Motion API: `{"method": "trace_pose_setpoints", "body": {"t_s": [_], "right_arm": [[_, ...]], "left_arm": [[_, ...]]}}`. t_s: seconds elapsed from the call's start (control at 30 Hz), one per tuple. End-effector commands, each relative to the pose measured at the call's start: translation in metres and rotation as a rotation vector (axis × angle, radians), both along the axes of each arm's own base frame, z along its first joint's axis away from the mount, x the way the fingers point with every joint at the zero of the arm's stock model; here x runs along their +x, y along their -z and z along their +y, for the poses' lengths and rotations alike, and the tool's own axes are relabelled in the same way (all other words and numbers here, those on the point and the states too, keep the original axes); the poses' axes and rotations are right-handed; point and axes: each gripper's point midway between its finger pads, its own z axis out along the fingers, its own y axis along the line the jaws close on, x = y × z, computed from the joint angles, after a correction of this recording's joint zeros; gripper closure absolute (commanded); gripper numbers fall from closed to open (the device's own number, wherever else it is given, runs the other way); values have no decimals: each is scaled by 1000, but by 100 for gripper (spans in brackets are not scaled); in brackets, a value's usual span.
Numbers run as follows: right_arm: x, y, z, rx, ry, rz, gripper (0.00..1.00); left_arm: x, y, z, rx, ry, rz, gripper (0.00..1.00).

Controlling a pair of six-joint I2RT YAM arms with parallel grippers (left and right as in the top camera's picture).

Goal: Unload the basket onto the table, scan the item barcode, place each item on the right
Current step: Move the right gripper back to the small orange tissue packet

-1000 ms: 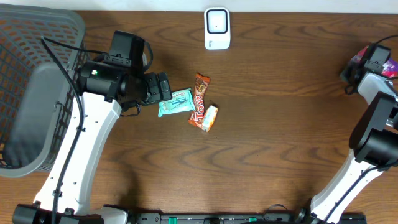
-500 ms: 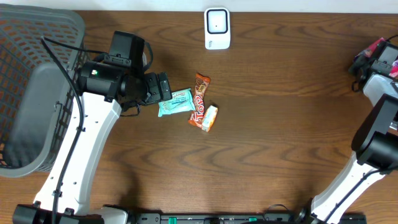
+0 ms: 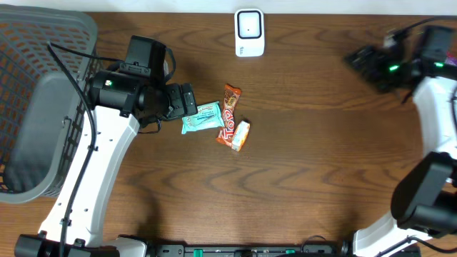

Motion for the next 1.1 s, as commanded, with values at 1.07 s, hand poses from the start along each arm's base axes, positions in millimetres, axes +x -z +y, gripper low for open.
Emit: {"method": "trace_pose_setpoints", "body": {"t_s": [1.07], "right_arm": [[-124,109,250,-405,-94,265,41]], "left_arm": [[1,-1,2,9,-2,-5,2]]}}
